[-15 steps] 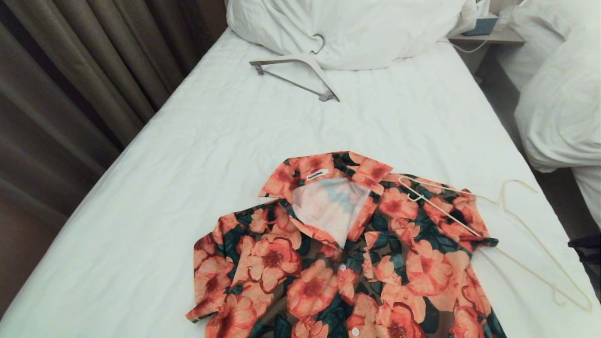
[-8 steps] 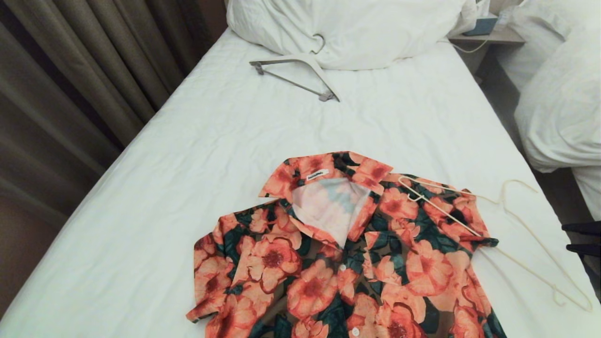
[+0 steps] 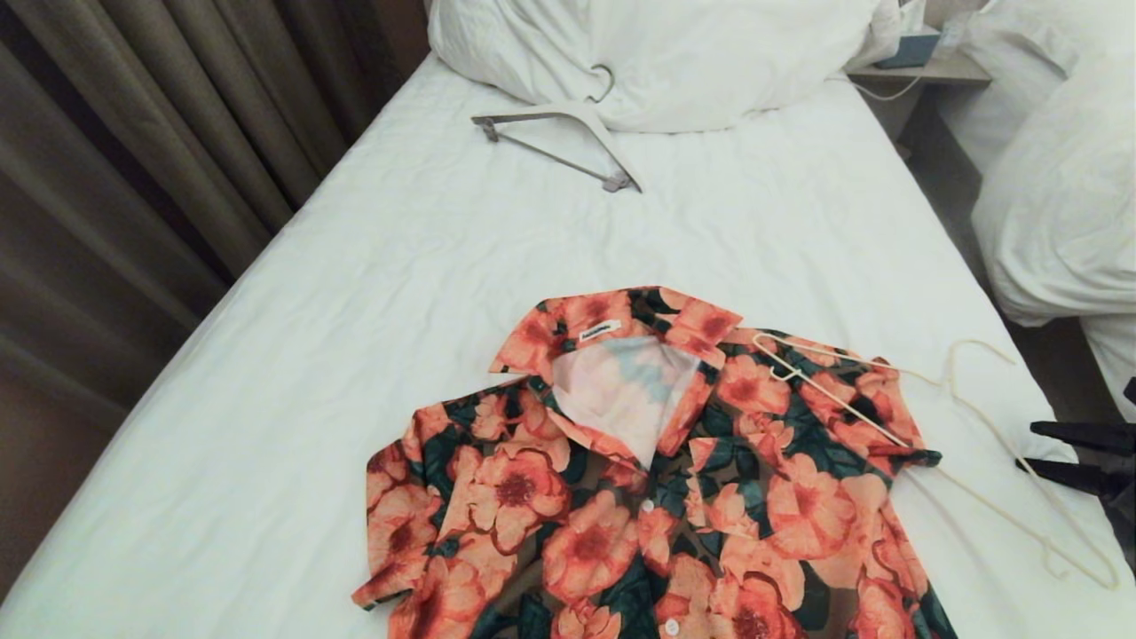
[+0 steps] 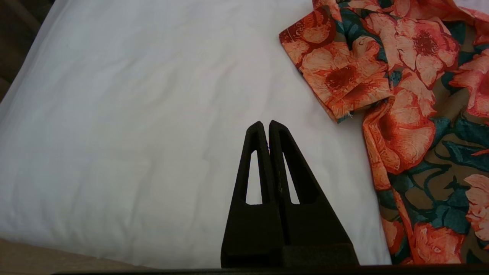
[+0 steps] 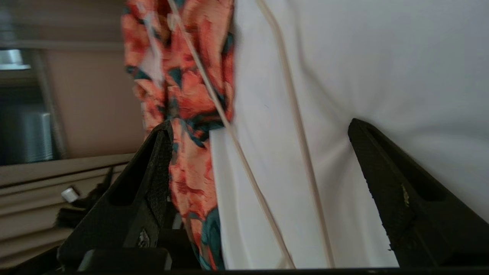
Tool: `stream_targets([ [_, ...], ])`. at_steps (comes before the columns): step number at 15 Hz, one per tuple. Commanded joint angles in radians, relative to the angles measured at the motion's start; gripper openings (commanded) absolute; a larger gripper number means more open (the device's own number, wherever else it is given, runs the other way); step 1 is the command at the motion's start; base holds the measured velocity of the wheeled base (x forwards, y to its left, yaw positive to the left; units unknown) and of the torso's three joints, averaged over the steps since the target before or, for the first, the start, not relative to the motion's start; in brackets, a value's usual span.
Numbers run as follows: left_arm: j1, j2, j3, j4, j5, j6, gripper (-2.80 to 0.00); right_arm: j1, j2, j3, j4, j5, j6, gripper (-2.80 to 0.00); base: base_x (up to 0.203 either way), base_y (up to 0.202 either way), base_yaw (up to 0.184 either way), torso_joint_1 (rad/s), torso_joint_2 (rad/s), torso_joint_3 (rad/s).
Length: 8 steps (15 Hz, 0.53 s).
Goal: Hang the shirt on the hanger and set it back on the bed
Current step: Lift the shirt and hanger
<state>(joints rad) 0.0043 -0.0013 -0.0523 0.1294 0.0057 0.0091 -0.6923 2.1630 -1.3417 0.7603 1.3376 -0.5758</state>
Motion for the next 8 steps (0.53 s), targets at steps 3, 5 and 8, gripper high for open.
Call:
stream_targets([
  [3, 0.000, 0.001, 0.000, 0.001, 0.000, 0.000, -2.80, 0.062, 0.064, -0.007, -0.034, 0.082, -0.007, 0.00, 0.000, 0.000, 0.000, 0.000, 0.00, 0.000],
  [5, 0.000, 0.001, 0.000, 0.001, 0.000, 0.000, -2.80, 0.107, 0.073, -0.011, -0.036, 0.087, -0.011, 0.00, 0.000, 0.000, 0.000, 0.000, 0.00, 0.000],
  [8, 0.000, 0.001, 0.000, 0.001, 0.000, 0.000, -2.80, 0.137, 0.088, -0.036, -0.037, 0.087, -0.010, 0.00, 0.000, 0.000, 0.000, 0.000, 0.00, 0.000],
])
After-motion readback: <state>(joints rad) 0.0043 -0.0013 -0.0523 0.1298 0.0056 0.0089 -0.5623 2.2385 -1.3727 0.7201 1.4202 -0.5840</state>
